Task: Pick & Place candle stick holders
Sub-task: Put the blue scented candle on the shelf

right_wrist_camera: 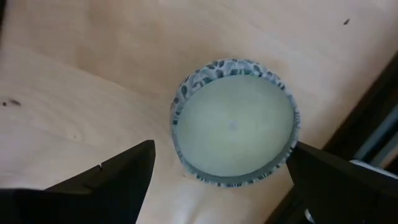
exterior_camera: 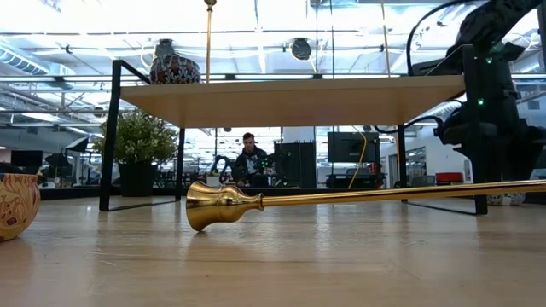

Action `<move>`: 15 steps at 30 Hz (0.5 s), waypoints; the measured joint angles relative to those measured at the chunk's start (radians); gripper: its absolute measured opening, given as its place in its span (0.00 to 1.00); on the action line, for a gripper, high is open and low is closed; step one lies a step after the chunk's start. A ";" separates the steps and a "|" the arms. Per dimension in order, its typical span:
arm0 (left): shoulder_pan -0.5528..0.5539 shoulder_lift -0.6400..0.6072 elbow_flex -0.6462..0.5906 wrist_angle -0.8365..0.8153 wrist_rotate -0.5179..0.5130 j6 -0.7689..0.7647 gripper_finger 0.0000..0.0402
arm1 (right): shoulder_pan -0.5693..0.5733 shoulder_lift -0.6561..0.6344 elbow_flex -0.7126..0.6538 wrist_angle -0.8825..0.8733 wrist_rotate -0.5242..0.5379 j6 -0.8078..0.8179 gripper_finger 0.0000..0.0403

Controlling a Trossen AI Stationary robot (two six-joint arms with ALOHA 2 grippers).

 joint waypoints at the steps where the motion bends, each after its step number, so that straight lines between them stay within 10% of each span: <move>1: 0.000 0.000 0.000 -0.001 0.000 -0.002 0.23 | 0.000 0.000 -0.002 0.001 0.004 0.000 0.88; 15: 0.000 0.000 0.000 -0.013 -0.002 -0.011 0.23 | 0.000 0.000 -0.007 0.046 0.052 -0.007 0.88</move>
